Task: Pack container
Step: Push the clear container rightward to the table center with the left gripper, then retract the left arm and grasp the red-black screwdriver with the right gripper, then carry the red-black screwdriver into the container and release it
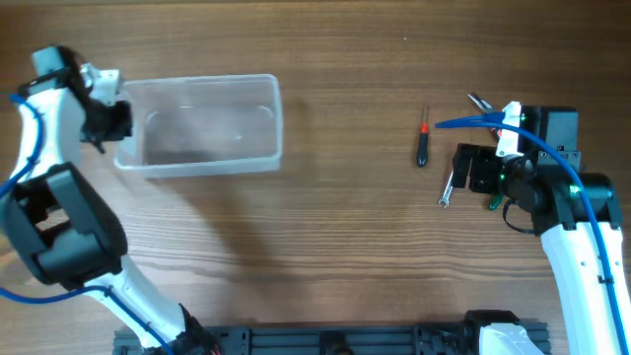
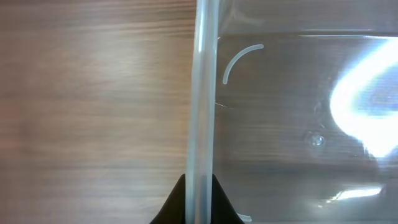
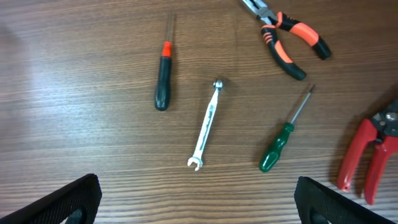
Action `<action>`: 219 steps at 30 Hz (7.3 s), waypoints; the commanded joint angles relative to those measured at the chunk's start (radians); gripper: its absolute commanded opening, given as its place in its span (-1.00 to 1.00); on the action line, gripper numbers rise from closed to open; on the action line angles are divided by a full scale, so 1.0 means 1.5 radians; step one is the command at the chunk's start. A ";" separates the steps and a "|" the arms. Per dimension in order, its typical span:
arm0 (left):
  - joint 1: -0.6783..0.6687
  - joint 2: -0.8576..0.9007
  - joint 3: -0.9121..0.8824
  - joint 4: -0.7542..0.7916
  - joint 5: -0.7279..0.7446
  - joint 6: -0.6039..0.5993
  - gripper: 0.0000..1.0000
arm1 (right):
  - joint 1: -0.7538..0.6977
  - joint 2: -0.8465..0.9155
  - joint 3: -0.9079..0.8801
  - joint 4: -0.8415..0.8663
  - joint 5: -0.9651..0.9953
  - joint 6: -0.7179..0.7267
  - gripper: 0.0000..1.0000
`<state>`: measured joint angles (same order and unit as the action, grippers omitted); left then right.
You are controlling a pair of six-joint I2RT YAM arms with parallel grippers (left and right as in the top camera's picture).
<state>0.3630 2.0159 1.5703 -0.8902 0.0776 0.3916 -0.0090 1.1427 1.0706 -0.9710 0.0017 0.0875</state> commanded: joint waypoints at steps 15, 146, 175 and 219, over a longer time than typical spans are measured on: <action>-0.273 -0.034 0.008 -0.180 0.093 -0.083 -0.92 | -0.025 -0.020 0.054 -0.041 0.018 -0.008 1.00; -0.125 -0.436 -0.097 -0.151 0.010 -0.341 1.00 | 0.062 0.538 0.194 0.121 -0.006 0.147 0.99; -0.125 -0.436 -0.097 -0.150 0.010 -0.341 0.99 | 0.063 0.625 0.194 0.096 0.016 0.081 -0.10; -0.125 -0.436 -0.097 -0.151 0.010 -0.341 0.99 | 0.322 0.358 0.303 0.002 -0.192 -0.584 -0.91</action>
<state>0.1715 1.3575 1.4139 -1.1160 0.0765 -0.1104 0.4423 1.5906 1.5440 -0.9806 -0.2462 -0.6296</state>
